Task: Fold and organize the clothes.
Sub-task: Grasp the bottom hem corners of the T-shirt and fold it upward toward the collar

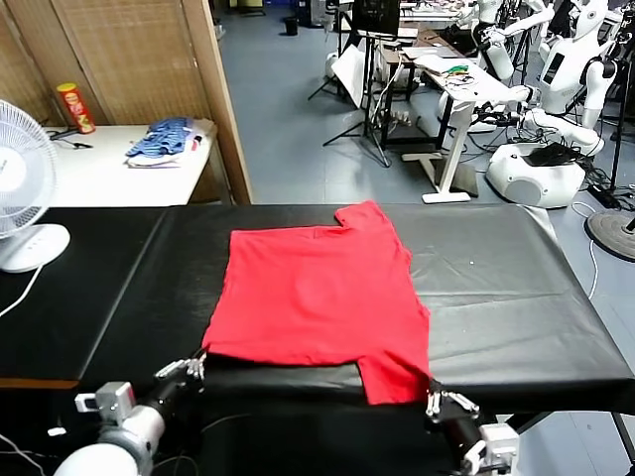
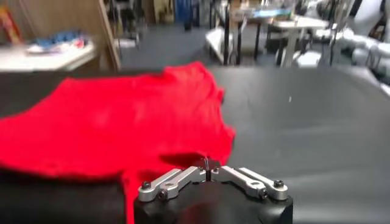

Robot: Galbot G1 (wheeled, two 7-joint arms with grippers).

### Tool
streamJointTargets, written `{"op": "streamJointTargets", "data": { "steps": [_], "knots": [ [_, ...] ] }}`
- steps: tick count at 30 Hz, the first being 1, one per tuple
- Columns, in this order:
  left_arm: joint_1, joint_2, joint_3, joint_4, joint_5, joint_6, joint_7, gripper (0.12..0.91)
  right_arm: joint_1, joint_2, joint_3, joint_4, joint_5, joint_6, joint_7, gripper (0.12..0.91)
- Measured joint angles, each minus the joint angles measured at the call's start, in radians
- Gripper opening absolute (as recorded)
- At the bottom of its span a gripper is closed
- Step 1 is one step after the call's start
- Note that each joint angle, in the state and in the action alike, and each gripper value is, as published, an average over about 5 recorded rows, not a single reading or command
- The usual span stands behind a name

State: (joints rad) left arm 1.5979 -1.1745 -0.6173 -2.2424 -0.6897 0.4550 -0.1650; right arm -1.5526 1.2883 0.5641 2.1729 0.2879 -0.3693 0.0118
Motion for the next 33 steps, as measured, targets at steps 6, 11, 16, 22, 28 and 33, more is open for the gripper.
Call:
{"op": "streamJointTargets", "data": {
  "steps": [6,11,16,22,28,33],
  "knots": [
    [-0.116,-0.009,0.051,0.069,0.055,-0.037,0.005,0.126,0.177,-0.037,-0.045,-0.153,0.004,0.033,-0.013,0.121],
    [-0.200,-0.008,0.097,0.144,0.105,-0.052,0.008,0.126,0.302,-0.054,-0.090,-0.272,0.002,0.036,-0.016,0.121],
    [-0.268,0.008,0.126,0.221,0.144,-0.060,0.008,0.126,0.412,-0.048,-0.139,-0.384,-0.005,0.042,-0.018,0.121],
    [-0.334,0.025,0.139,0.309,0.171,-0.071,0.007,0.126,0.504,-0.030,-0.186,-0.479,-0.009,0.048,-0.033,0.121],
    [-0.378,0.030,0.144,0.369,0.174,-0.072,0.004,0.126,0.526,-0.036,-0.197,-0.496,0.019,0.009,-0.070,0.170],
    [-0.388,0.025,0.147,0.384,0.184,-0.069,0.000,0.267,0.467,-0.071,-0.176,-0.416,0.048,-0.046,-0.076,0.420]
  ]
}}
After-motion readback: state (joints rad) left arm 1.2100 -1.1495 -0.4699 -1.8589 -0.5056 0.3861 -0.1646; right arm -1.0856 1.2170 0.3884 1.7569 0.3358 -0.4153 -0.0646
